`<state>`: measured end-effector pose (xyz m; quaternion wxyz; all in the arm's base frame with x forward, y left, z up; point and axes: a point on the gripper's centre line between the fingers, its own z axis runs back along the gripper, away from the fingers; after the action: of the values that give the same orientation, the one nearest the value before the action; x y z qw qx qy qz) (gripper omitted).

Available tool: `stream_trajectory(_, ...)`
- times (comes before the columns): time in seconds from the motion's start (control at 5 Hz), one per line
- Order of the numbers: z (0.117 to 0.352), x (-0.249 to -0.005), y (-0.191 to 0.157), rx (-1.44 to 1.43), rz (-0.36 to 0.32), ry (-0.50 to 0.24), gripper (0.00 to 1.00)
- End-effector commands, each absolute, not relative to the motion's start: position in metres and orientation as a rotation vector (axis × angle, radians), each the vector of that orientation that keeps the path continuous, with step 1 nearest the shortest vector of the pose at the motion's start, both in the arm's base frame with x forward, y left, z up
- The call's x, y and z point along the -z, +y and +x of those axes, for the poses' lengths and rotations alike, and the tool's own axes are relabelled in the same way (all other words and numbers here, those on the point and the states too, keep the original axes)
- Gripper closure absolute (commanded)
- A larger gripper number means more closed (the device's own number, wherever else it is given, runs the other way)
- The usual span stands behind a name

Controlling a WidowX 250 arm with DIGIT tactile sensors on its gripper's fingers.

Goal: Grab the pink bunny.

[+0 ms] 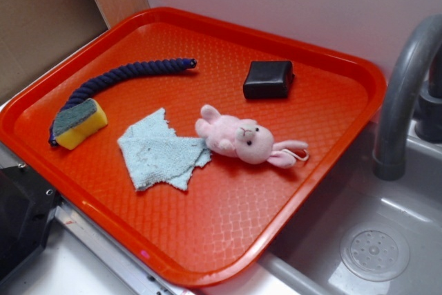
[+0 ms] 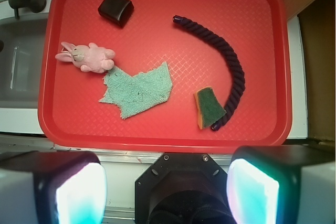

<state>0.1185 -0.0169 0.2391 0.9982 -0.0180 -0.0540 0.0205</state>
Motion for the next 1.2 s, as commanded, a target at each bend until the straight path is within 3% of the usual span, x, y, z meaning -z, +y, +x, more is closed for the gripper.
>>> stream_trajectory(0.0, 0.118, -0.239, -0.017, -0.041, -0.036, -0.108, 0.00)
stream_trajectory(0.6, 0.142, -0.217, -0.017, -0.079, 0.009, -0.045, 0.00)
stream_trajectory(0.8, 0.161, -0.216, -0.027, 0.171, 0.009, -0.026, 0.00)
stream_trajectory(1.0, 0.180, -0.198, -0.055, 0.421, -0.004, -0.020, 0.00)
